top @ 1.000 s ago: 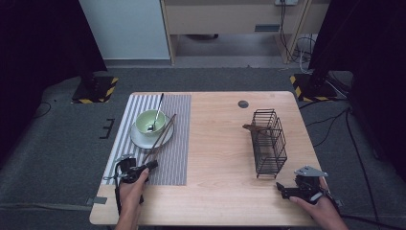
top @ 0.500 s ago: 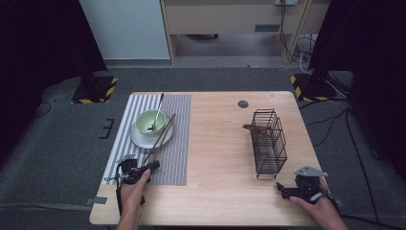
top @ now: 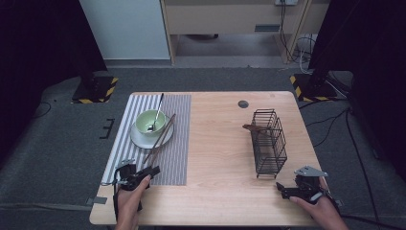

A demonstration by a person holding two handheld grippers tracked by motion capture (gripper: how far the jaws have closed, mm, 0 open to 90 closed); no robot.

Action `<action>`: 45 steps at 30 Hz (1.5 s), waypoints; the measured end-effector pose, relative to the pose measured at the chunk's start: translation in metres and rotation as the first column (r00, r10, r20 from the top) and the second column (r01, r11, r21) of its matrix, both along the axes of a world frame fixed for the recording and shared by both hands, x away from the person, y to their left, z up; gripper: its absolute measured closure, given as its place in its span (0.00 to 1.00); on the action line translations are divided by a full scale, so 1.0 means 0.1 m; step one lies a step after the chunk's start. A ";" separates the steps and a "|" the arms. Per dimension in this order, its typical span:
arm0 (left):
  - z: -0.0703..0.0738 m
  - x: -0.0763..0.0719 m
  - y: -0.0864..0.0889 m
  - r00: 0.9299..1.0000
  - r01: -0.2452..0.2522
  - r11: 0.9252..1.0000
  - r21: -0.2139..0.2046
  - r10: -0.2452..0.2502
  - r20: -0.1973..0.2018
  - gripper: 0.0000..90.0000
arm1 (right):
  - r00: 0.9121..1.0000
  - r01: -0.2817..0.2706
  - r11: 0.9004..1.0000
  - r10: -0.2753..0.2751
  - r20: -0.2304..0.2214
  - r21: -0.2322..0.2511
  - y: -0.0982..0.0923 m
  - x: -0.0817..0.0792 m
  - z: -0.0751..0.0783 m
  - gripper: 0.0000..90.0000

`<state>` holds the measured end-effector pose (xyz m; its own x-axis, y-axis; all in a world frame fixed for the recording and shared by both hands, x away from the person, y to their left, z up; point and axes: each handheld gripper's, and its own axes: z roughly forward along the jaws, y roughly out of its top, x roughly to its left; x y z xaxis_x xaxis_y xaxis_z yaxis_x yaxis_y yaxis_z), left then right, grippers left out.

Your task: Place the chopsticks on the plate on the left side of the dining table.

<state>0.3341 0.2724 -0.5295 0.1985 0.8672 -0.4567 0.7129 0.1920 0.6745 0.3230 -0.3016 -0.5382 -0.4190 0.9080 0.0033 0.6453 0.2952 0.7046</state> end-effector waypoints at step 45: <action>0.11 0.25 -0.01 0.992 -0.004 0.983 0.181 -0.018 0.123 0.24 | 1.000 -0.001 1.000 0.001 -0.001 0.000 0.00 0.00 0.00 0.00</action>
<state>0.3588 0.2715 -0.5184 0.2498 0.9317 -0.2638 0.6228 0.0540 0.7805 0.3231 -0.3015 -0.5382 -0.4198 0.9076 0.0037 0.6455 0.2957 0.7042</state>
